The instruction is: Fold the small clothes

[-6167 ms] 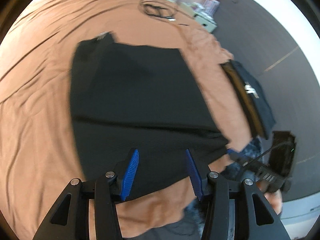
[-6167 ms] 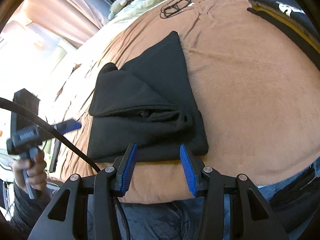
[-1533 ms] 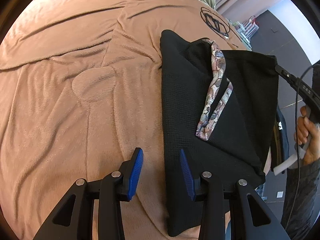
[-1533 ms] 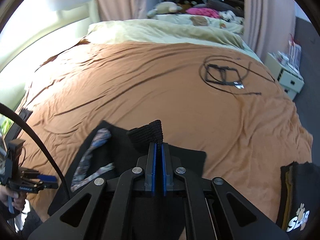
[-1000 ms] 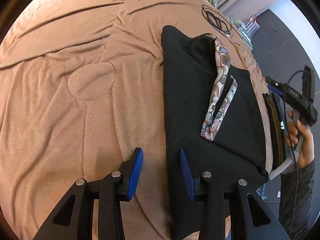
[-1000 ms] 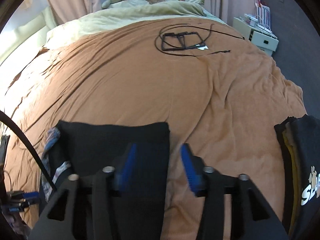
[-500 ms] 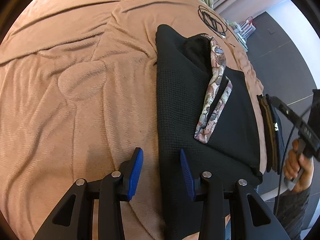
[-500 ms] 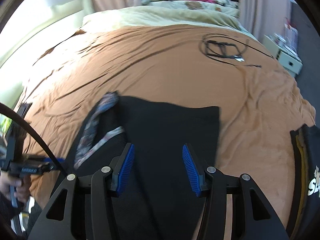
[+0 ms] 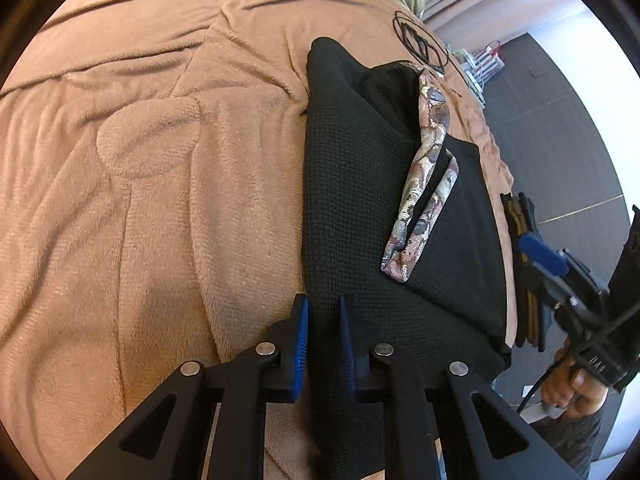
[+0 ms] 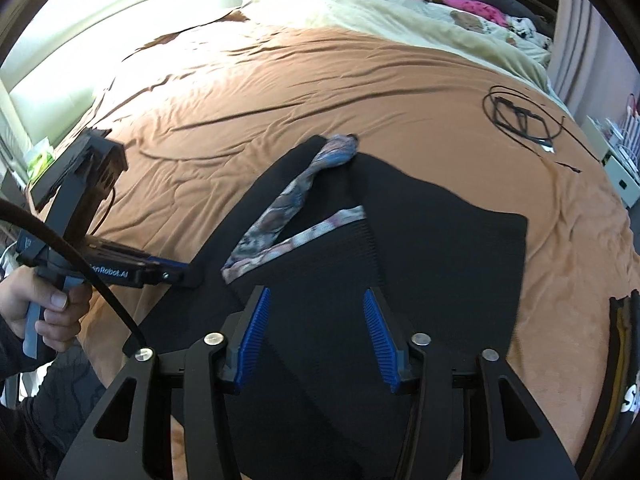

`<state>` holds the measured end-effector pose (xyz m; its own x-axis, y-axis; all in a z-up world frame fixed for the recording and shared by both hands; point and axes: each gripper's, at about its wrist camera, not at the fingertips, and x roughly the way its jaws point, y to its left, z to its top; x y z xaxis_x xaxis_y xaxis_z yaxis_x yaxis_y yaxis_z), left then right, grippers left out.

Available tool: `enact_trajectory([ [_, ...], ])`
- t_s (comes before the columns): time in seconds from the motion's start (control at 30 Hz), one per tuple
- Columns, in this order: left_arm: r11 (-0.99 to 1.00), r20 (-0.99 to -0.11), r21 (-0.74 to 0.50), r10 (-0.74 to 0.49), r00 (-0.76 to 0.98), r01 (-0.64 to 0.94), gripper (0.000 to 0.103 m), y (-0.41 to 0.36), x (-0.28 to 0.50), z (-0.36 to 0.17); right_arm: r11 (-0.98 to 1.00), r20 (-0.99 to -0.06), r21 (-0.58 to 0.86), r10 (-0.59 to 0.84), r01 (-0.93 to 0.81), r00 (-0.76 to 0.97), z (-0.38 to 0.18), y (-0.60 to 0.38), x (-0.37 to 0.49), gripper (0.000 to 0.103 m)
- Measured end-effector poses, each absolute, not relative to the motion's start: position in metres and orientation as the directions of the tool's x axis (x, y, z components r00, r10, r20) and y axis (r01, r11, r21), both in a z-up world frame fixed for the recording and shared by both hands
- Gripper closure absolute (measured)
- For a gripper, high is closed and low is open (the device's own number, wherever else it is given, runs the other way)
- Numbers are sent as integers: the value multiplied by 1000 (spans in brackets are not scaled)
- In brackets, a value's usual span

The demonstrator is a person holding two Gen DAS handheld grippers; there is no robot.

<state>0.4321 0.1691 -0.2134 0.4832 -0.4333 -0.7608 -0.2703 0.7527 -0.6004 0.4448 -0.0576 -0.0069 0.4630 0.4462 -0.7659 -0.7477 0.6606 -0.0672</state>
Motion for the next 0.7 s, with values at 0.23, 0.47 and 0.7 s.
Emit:
enact_trajectory([
  [0.23, 747, -749, -611, -440, 495, -262, 88, 170, 427, -215, 618, -800, -85, 426, -782, 424, -24, -31, 439, 73],
  [0.47, 732, -742, -627, -456, 492, -266, 89, 176, 422, -217, 554, -842, -114, 387, -825, 376, -46, -3, 436, 80],
  [0.7, 727, -741, -629, -455, 493, -275, 91, 177, 423, -218, 573, -855, -145, 338, -807, 394, -68, 12, 453, 80],
])
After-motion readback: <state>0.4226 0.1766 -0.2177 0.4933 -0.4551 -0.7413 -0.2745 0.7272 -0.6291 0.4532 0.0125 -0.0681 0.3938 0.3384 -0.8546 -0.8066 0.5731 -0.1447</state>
